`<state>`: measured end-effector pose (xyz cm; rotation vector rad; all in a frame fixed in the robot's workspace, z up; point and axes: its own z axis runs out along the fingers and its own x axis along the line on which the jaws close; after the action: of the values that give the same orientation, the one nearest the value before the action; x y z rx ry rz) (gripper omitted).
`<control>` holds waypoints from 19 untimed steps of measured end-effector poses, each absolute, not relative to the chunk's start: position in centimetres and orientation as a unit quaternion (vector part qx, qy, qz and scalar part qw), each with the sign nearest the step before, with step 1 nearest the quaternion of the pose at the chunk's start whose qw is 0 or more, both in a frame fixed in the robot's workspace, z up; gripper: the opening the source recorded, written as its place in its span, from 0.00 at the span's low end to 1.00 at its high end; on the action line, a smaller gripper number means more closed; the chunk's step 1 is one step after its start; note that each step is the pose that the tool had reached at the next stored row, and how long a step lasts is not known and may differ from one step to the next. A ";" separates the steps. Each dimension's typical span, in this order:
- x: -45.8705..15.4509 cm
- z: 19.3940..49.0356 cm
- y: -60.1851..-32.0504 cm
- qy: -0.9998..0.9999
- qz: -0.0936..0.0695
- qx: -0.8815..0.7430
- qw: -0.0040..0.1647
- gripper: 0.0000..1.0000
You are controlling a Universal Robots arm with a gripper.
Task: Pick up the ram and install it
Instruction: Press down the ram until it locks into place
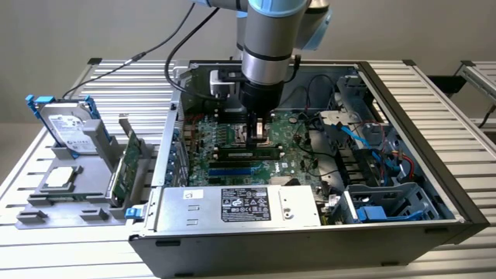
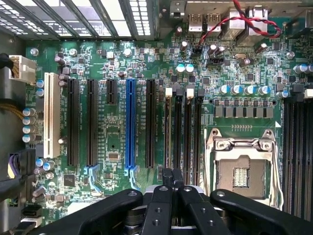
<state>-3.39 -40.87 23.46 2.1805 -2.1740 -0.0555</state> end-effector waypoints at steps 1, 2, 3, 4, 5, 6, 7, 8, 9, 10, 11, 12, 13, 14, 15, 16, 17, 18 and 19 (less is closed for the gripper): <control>-3.4 23.4 -40.9 -0.706 -0.018 0.708 0.031 0.11; -3.4 23.3 -40.9 -0.706 -0.018 0.708 0.031 0.11; -3.4 23.3 -40.9 -0.706 -0.018 0.708 0.031 0.11; -3.4 23.2 -40.9 -0.706 -0.018 0.708 0.031 0.11; -3.4 23.2 -40.9 -0.706 -0.018 0.708 0.032 0.11; -3.4 23.2 -40.9 -0.706 -0.019 0.708 0.032 0.11; -3.4 23.1 -40.9 -0.706 -0.019 0.708 0.032 0.11; -3.4 23.1 -40.9 -0.706 -0.019 0.708 0.032 0.11; -3.4 23.1 -40.9 -0.706 -0.019 0.708 0.032 0.11; -3.4 23.0 -40.9 -0.706 -0.019 0.708 0.032 0.11; -3.4 23.0 -40.9 -0.706 -0.019 0.708 0.032 0.11; -3.4 23.0 -40.9 -0.706 -0.019 0.708 0.032 0.11; -3.4 22.9 -40.9 -0.706 -0.019 0.708 0.032 0.11; -3.4 22.9 -40.9 -0.706 -0.019 0.708 0.033 0.11; -3.4 22.8 -40.9 -0.706 -0.018 0.708 0.033 0.11; -3.4 22.8 -40.9 -0.706 -0.018 0.708 0.033 0.11; -3.4 22.7 -40.9 -0.706 -0.018 0.708 0.033 0.11; -3.4 22.7 -40.9 -0.706 -0.019 0.708 0.033 0.11; -3.4 22.6 -40.9 -0.706 -0.019 0.708 0.033 0.11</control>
<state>-3.39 -40.86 22.61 2.1782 -2.1718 -0.0574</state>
